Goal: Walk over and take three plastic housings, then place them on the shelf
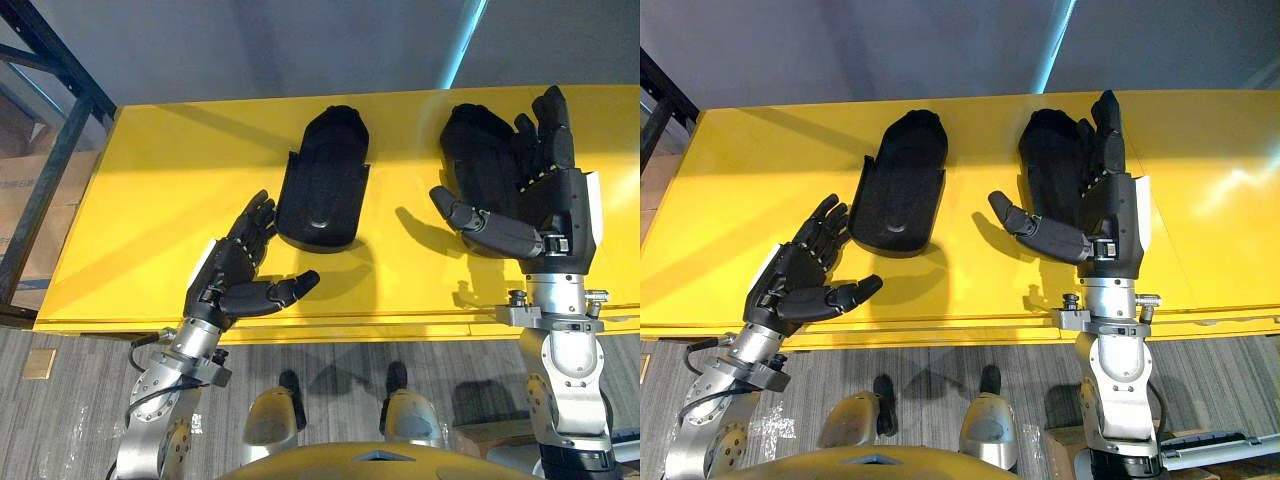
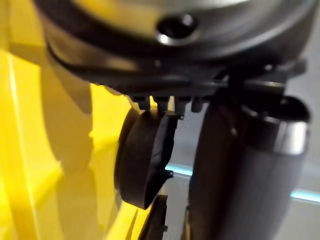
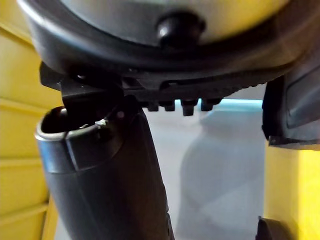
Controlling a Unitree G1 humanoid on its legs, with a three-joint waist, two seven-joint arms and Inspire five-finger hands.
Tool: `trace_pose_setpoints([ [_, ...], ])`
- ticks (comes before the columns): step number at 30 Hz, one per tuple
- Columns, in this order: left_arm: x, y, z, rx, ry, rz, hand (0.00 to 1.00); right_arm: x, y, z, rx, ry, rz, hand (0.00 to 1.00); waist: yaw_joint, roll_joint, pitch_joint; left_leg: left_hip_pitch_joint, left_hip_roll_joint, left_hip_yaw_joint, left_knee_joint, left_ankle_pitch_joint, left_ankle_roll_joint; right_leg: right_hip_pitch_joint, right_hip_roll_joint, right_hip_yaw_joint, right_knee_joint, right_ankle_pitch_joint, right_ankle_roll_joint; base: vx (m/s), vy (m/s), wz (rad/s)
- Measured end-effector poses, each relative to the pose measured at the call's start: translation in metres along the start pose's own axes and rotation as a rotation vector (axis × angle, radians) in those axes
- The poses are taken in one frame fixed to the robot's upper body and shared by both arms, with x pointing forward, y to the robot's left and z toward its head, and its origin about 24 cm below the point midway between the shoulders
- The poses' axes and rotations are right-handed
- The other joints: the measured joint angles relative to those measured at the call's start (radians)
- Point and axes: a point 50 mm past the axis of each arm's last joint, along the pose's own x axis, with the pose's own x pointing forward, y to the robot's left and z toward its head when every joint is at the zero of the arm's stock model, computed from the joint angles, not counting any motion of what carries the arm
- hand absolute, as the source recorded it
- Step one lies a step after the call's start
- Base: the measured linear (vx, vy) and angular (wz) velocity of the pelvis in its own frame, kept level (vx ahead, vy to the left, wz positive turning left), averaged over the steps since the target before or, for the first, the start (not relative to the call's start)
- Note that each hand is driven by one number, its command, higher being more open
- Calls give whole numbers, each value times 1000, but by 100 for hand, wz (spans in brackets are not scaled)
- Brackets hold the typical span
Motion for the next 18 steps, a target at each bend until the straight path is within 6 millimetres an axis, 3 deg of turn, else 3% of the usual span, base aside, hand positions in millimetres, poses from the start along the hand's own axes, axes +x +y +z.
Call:
trace_pose_setpoints([
  [9,-1,-2,-4,-7,39,-7,100,-5,1,-3,-2,28,19,100,3,5,-25,11,-5,0,-25,13,-2,4,0,-1,-13,2,1,0,0,0],
  [15,-8,8,-6,46,63,170,100,-5,1,-3,-3,34,40,100,4,3,-50,30,-4,1,-44,16,-5,24,3,-2,-24,3,2,4,-5,-1],
  [18,-11,19,0,85,20,322,100,7,5,-1,8,9,45,100,6,-10,-57,31,-4,-8,-54,23,-8,33,7,-11,-36,8,3,-13,-17,7],
])
